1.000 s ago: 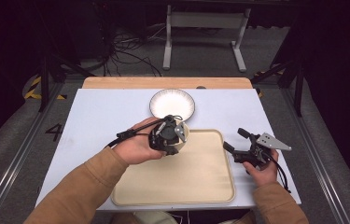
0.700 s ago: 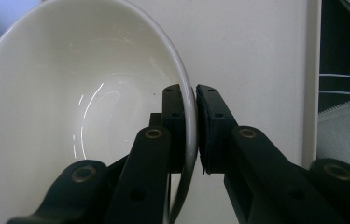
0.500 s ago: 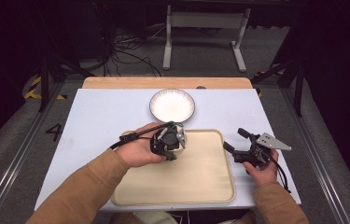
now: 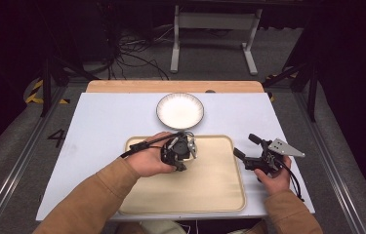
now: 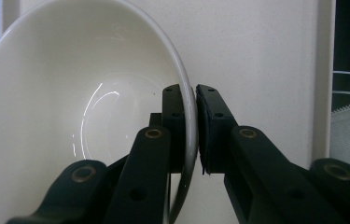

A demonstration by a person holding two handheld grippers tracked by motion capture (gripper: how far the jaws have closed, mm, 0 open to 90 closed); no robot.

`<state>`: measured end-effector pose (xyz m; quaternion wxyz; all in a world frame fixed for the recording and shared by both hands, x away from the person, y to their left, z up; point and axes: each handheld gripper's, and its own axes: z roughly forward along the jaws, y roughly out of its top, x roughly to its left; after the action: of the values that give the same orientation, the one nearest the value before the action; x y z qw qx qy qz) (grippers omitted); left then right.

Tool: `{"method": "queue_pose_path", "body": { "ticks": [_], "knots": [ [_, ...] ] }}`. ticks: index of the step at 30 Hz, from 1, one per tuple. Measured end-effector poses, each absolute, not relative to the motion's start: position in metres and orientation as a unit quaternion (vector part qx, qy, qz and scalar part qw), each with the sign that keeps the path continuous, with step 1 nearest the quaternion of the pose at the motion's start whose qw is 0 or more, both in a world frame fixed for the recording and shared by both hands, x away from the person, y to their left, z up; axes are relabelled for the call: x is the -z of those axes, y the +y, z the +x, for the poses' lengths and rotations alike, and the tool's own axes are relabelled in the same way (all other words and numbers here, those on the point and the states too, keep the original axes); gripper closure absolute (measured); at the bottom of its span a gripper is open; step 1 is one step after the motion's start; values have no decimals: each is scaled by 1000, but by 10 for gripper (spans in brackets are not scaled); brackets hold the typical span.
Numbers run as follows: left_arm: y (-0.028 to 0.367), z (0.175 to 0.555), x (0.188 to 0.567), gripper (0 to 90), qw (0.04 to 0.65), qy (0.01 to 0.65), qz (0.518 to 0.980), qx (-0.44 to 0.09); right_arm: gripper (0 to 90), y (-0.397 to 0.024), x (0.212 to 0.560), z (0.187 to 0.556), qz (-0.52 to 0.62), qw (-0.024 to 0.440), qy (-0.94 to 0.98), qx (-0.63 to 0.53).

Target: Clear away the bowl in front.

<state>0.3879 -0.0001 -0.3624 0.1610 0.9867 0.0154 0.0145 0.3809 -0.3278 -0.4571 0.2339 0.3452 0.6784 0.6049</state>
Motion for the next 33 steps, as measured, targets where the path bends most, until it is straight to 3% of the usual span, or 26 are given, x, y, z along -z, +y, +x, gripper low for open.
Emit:
{"method": "queue_pose_path", "body": {
  "ticks": [33],
  "knots": [
    [-8, 389, 380, 830, 142, 19, 990, 2, 75, -327, 457, 380, 343, 236, 680, -604]
  ]
}}
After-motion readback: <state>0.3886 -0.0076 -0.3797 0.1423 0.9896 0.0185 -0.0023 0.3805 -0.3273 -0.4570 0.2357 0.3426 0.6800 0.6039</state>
